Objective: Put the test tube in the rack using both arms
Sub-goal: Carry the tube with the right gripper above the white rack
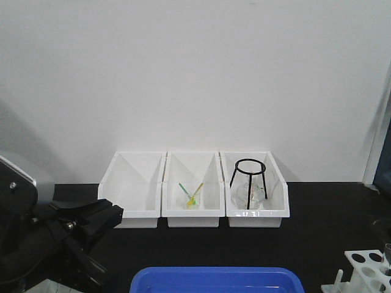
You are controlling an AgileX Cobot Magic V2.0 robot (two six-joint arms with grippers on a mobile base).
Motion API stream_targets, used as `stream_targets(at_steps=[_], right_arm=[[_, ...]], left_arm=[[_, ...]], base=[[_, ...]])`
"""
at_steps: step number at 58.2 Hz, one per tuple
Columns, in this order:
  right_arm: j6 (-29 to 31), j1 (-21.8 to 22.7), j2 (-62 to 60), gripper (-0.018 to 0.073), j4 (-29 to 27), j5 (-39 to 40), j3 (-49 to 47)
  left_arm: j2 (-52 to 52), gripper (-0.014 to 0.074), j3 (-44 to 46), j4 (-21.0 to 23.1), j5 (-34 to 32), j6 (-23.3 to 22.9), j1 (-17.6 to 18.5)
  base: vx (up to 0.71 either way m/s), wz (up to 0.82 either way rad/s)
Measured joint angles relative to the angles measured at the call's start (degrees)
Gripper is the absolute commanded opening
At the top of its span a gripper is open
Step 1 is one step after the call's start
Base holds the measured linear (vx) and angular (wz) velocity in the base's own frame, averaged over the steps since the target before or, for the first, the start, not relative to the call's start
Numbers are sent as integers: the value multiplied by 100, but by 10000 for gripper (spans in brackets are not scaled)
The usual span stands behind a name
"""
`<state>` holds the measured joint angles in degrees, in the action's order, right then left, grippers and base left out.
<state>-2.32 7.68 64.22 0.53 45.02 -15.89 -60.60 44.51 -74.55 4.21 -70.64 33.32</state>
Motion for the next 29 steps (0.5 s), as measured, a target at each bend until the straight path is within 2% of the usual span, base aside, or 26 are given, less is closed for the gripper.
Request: stream_targets(at_steps=[15,29], right_arm=[[-12,0,505,-11,515,516,0],[69,0,849,-11,581,721,0]], left_arm=[[0,-7,0,0,0,5,0],[0,-7,0,-4,0,5,0]], base=[[0,0],[0,0]])
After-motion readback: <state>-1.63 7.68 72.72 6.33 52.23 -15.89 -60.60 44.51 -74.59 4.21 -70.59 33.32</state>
